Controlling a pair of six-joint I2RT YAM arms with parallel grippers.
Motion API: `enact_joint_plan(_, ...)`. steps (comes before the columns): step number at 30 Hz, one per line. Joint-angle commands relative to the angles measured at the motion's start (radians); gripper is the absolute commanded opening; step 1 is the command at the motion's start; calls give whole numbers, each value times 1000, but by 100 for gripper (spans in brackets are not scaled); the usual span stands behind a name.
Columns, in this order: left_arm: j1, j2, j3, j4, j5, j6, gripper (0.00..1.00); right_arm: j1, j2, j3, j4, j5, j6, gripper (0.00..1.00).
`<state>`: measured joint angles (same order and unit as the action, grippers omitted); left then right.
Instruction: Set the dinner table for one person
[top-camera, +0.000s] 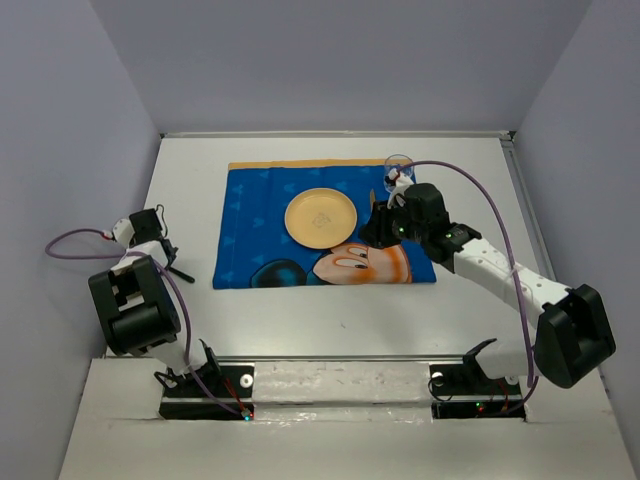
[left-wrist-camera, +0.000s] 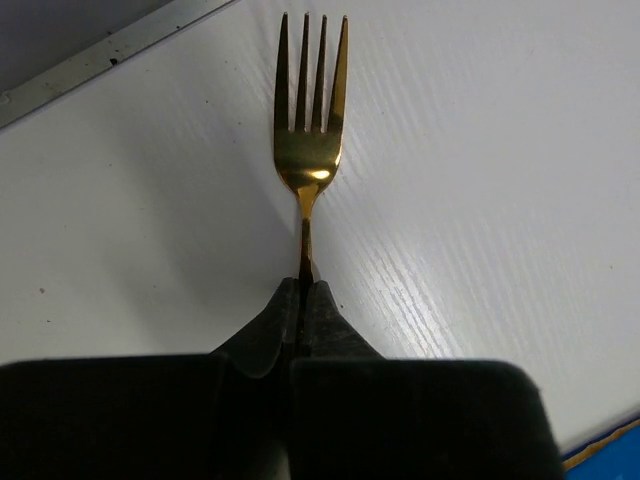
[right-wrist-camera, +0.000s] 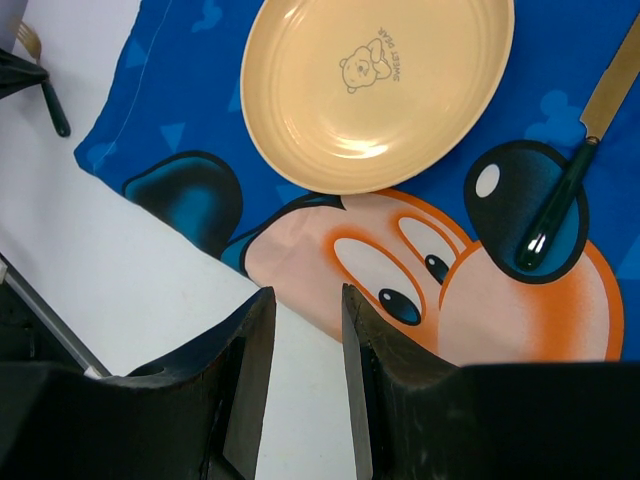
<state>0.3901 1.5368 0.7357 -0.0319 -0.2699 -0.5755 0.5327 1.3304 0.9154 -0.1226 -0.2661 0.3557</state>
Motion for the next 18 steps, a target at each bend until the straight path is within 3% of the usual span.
enact_joint_plan(1, -14, -13, 16, -13, -9, 0, 0, 10, 12, 7, 47, 16, -8, 39)
enact_joint_plan(18, -143, -273, 86, -34, -54, 135, 0, 10, 38, 10, 44, 62, -17, 39)
